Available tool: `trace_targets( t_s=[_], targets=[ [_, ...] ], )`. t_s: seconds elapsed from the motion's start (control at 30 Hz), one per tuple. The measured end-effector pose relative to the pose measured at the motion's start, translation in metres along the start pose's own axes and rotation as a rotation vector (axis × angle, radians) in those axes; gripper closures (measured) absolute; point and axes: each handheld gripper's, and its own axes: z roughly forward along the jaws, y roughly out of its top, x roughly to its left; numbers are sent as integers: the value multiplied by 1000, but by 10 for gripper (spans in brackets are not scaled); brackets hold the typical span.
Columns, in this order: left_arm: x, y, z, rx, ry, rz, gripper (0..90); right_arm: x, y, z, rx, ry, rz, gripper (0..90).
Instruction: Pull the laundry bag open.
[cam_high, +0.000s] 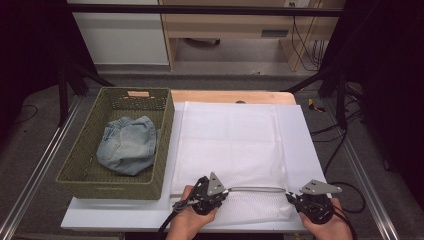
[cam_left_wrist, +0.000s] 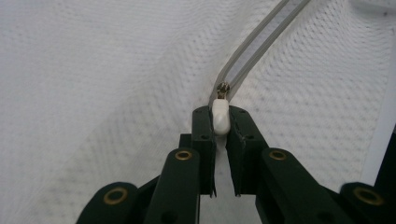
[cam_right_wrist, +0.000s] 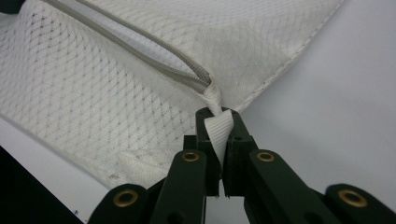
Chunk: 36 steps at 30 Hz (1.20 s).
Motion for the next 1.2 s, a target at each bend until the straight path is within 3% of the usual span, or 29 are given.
trace_targets(
  t_s=[0.23, 0.4, 0.8, 0.9, 1.0, 1.2],
  targets=[
    [9, -10, -14, -10, 32, -28, 816, 0, 0, 0, -4, -5, 11, 881],
    [8, -15, -19, -8, 63, -15, 816, 1, 0, 1, -1, -7, 8, 881],
    [11, -34, -33, -30, 120, -75, 816, 1, -1, 1, 6, -7, 13, 881],
    [10, -36, -37, -24, 168, -70, 816, 2, -1, 2, 0, -4, 15, 881],
    [11, -38, -40, -35, 202, -91, 816, 2, -1, 2, 1, -9, 17, 881],
    [12, -45, -45, -39, 240, -140, 815, 0, -2, 1, -5, -11, 22, 881]
  ],
)
